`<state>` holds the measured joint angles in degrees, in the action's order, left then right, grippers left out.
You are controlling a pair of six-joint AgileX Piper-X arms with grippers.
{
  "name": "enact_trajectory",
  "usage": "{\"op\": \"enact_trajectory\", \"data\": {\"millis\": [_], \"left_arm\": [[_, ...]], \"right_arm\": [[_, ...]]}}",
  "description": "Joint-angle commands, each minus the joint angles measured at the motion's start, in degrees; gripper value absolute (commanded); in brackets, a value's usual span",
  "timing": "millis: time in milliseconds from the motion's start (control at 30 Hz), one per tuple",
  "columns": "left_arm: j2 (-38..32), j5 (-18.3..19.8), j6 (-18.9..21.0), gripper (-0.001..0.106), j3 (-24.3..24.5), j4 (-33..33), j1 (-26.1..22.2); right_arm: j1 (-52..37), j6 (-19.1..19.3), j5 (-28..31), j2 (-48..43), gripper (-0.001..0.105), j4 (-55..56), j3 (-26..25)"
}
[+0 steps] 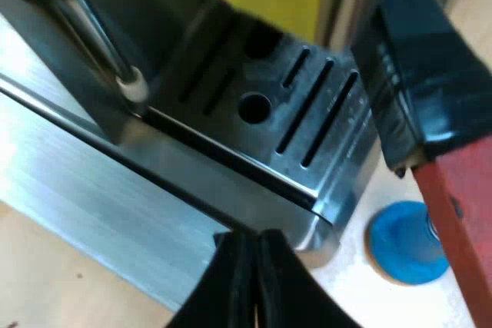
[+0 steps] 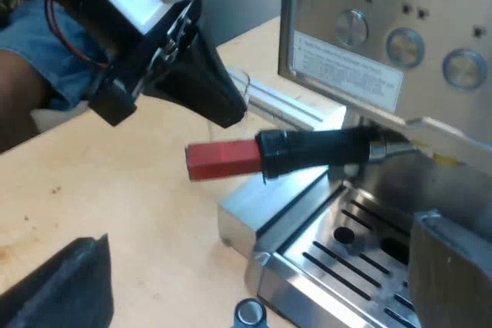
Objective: Put the handle in the coffee machine
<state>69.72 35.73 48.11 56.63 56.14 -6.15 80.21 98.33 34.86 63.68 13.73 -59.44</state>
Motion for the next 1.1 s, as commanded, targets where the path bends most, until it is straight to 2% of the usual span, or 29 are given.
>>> {"op": "enact_trajectory", "data": {"millis": [33,167,300,433,633,700,833,900,1100], "left_arm": [[-1.66,-3.30,2.70,0.001,0.35,-1.16,0.33],[-3.96,-4.19,3.50,0.001,0.35,-0.89,0.30],[-6.20,-4.19,7.25,0.001,0.35,-0.78,0.30],[-6.59,-4.32,9.15,0.001,0.35,-0.74,0.67],[-6.59,-12.66,11.17,0.001,0.35,-0.74,6.43],[-6.59,-16.83,12.56,0.001,0.35,-0.64,9.35],[-6.59,-19.50,13.48,0.001,0.35,0.54,12.80],[-6.59,-22.61,13.47,0.001,0.35,1.32,14.33],[-6.59,-22.62,13.36,0.001,0.35,4.23,14.66]], "right_arm": [[0.08,0.85,-0.42,-0.61,0.079,2.08,-1.92],[0.08,0.85,-0.42,-0.61,0.079,6.06,-3.92],[0.08,0.64,-0.42,-0.61,0.079,6.74,-3.93],[0.08,0.39,-0.42,-0.61,0.079,7.09,-3.93],[0.08,0.39,-1.09,-0.61,0.079,7.09,-3.93],[0.08,0.39,-1.27,-0.61,0.079,7.43,-3.93],[0.08,0.39,-1.27,-0.61,0.079,8.60,-3.93],[0.08,0.39,-1.27,-0.61,0.079,9.11,-3.93],[0.08,0.39,-1.27,-0.61,0.079,9.16,-3.93]]}}
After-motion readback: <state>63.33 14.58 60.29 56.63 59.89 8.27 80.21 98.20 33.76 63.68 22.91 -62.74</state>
